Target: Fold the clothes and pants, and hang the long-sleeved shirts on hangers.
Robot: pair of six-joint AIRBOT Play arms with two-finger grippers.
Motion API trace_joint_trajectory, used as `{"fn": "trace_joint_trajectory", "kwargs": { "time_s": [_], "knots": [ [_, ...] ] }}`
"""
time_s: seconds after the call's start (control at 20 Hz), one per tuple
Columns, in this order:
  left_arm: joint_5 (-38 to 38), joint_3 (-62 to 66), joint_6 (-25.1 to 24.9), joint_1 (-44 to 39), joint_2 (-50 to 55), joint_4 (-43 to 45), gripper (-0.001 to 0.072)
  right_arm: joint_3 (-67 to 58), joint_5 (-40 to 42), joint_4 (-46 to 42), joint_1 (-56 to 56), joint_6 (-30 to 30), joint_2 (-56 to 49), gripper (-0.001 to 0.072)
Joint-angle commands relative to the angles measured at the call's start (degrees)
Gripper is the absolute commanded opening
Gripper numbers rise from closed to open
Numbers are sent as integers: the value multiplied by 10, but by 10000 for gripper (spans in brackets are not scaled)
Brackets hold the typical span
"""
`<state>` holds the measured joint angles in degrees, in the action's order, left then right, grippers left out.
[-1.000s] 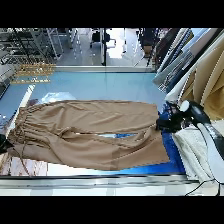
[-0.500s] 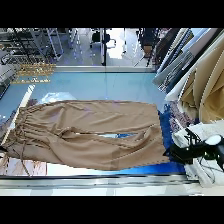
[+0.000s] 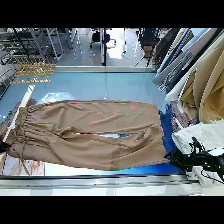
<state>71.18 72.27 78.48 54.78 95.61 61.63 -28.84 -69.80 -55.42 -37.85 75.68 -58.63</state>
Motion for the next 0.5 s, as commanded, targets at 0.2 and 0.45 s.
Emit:
{"fn": "trace_joint_trajectory", "kwargs": {
  "time_s": [0.2, 0.45],
  "knots": [
    [-9, 0, 2, 0, 4, 0, 145, 4, -29, -29, -3, 3, -35, 463],
    [-11, 0, 2, 0, 4, 0, 161, 4, 15, -36, -2, 16, -36, 397]
  ]
}}
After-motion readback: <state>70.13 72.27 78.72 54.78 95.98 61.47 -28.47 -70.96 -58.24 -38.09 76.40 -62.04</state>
